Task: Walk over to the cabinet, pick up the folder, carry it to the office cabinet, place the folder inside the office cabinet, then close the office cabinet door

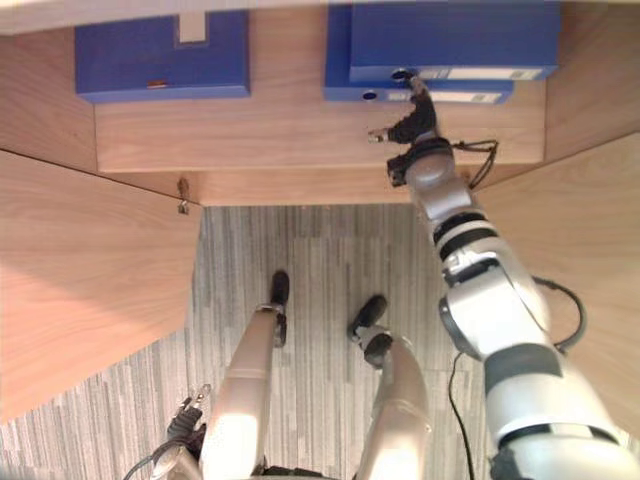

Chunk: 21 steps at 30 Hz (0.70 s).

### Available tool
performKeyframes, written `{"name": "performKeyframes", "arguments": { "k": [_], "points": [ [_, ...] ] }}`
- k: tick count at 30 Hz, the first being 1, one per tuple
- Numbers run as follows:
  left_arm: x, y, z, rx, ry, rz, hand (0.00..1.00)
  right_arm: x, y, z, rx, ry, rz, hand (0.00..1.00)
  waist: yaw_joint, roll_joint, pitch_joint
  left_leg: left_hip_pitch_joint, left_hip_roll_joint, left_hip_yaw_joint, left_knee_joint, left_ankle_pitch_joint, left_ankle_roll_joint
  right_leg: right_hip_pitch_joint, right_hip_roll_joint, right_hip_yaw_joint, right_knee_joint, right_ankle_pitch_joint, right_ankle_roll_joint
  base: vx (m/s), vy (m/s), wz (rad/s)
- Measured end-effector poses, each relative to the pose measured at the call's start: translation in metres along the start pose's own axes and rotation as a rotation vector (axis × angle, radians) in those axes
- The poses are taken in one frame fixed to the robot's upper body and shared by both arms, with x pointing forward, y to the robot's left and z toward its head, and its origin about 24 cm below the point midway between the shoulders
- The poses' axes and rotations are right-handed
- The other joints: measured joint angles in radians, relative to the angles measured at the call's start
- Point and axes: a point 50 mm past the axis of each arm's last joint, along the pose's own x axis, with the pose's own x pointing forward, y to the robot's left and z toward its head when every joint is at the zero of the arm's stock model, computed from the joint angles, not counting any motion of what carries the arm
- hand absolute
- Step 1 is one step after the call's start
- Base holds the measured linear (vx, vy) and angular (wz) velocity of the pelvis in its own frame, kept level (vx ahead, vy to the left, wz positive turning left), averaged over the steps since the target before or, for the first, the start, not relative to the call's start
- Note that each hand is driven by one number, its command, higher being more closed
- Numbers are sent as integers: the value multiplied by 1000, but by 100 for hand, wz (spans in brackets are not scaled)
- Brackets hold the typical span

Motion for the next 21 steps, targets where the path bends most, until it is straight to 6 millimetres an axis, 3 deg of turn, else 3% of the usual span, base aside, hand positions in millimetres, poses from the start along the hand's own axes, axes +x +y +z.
{"name": "performKeyframes", "arguments": {
  "k": [6, 12, 17, 21],
  "points": [
    [1, 3, -1, 30, 7, -15, 0, -5, 2, -11, -46, 1, 30, 0, 12, -5, -18, 12, 3, 5, -36, 15, 2, 11, 16, 1, -49, 24, 4, -1, 53, -3],
    [1, 7, -5, 30, 26, 6, 0, -5, 2, -13, 53, 27, -3, 0, 22, -5, -18, 32, 6, 17, -50, 19, 6, 29, 26, 6, -82, 45, 5, 6, 59, -6],
    [2, 7, -5, 26, 29, 14, 0, -4, -2, 3, 171, -14, -71, 0, 23, -5, -18, 34, 13, 33, -51, 19, 10, 30, 39, 22, -112, 69, 9, 7, 54, -10],
    [3, 8, -6, 28, 31, 24, 0, -5, -3, 19, 163, -86, -81, 0, 22, -5, -18, 40, 20, 41, -54, 17, 12, 36, 49, 31, -132, 82, 11, 7, 37, -12]
  ]
}}
